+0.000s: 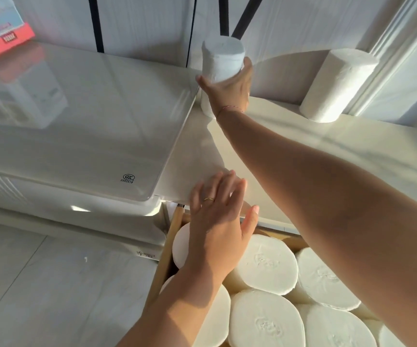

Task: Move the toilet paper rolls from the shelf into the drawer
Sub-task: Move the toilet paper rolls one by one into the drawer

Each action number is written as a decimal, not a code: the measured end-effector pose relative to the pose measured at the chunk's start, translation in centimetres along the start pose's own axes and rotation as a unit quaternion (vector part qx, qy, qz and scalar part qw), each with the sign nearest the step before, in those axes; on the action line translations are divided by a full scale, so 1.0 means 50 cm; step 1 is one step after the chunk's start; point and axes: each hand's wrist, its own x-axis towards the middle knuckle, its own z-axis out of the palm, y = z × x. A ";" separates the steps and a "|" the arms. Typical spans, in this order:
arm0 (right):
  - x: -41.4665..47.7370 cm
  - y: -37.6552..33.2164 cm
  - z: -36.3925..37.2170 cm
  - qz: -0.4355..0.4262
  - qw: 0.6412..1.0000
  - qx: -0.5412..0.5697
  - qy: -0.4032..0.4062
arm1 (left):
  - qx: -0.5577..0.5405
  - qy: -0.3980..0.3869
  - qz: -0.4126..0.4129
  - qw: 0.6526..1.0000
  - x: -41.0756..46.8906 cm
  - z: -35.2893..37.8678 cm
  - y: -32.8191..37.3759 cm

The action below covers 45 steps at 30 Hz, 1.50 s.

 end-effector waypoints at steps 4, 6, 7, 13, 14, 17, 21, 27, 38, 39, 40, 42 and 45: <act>0.003 -0.012 0.006 0.009 1.000 0.025 0.012 | -0.003 0.001 -0.003 1.000 0.001 -0.001 0.001; 0.003 -0.011 -0.005 0.010 0.999 0.038 0.003 | 0.002 -0.003 -0.004 1.000 0.001 -0.001 0.001; 0.003 -0.009 -0.015 0.008 0.999 0.043 -0.008 | 0.006 -0.006 -0.005 1.000 0.001 -0.002 0.001; -0.043 0.020 -0.140 -0.027 0.996 0.033 -0.074 | 0.018 -0.029 -0.002 0.999 0.005 -0.003 0.001; -0.058 0.028 -0.171 -0.031 0.995 0.030 -0.087 | 0.019 -0.029 0.002 0.999 0.005 -0.003 0.001; -0.108 0.052 -0.280 -0.046 0.987 0.064 -0.141 | 0.019 -0.027 0.004 0.999 0.002 -0.004 0.004; -0.195 0.074 -0.439 -0.072 0.970 0.097 -0.210 | 0.006 -0.007 -0.008 1.000 -0.009 -0.004 0.017; -0.305 0.117 -0.658 -0.036 0.966 0.069 -0.246 | -0.081 0.011 0.008 0.997 -0.034 -0.003 0.111; -0.446 0.173 -1.018 0.066 0.962 0.112 -0.240 | -0.346 -0.106 -0.020 0.932 -0.197 0.000 0.433; -0.456 0.183 -1.036 0.075 0.963 0.108 -0.237 | -0.360 -0.119 0.010 0.925 -0.211 -0.003 0.452; -0.466 0.193 -1.050 0.083 0.962 0.105 -0.237 | -0.369 -0.129 0.042 0.920 -0.223 -0.005 0.470; -0.480 0.216 -1.068 0.097 0.958 0.109 -0.247 | -0.380 -0.137 0.092 0.910 -0.239 -0.006 0.500; -0.489 0.243 -1.076 0.109 0.947 0.108 -0.284 | -0.405 -0.177 0.103 0.891 -0.243 0.004 0.535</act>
